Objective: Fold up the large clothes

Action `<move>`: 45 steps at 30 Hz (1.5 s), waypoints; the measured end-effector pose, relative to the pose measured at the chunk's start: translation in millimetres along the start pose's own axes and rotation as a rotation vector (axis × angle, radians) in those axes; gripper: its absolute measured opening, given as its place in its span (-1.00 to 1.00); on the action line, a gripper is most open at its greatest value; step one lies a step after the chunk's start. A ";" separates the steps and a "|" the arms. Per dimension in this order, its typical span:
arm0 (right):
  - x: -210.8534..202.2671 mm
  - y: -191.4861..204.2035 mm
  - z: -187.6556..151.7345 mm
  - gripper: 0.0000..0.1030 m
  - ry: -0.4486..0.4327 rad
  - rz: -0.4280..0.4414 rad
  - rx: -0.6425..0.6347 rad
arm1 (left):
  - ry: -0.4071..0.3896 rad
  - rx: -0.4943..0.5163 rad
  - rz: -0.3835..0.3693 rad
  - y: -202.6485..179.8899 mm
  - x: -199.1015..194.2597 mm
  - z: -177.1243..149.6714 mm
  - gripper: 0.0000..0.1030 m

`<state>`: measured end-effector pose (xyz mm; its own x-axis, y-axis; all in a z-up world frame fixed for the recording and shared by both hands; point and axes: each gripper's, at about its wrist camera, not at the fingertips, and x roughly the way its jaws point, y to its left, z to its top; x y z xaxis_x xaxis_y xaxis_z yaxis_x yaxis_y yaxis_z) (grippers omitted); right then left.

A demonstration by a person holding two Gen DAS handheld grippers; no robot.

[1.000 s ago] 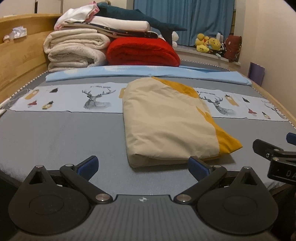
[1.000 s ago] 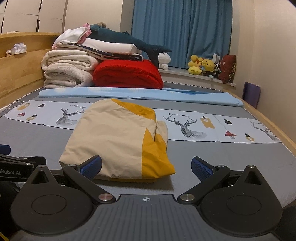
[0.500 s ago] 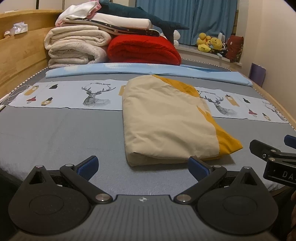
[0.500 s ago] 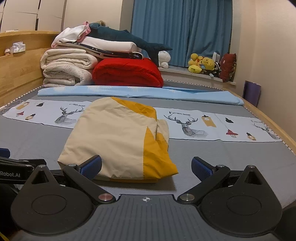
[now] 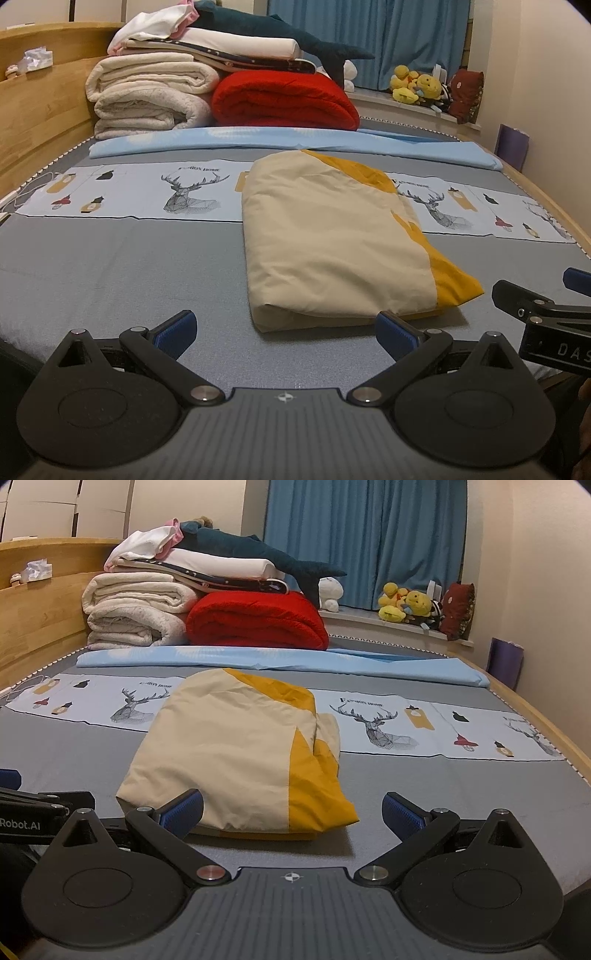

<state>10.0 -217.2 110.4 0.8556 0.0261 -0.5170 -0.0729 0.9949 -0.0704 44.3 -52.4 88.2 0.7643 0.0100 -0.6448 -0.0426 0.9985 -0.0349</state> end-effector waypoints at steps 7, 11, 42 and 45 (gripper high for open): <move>0.1 1.1 0.2 0.98 0.000 -0.002 0.000 | -0.003 0.002 -0.001 -2.5 -0.1 0.4 0.99; 0.3 0.6 -0.3 0.98 0.002 0.000 0.000 | -0.003 0.006 -0.004 -3.2 -0.7 -0.2 0.99; 4.4 -5.5 -7.3 0.98 0.033 0.003 -0.020 | -0.008 0.035 -0.025 -3.7 1.8 -5.1 0.99; 3.9 -6.3 -7.7 0.98 0.037 0.004 -0.021 | -0.006 0.033 -0.024 -3.3 2.0 -5.2 0.99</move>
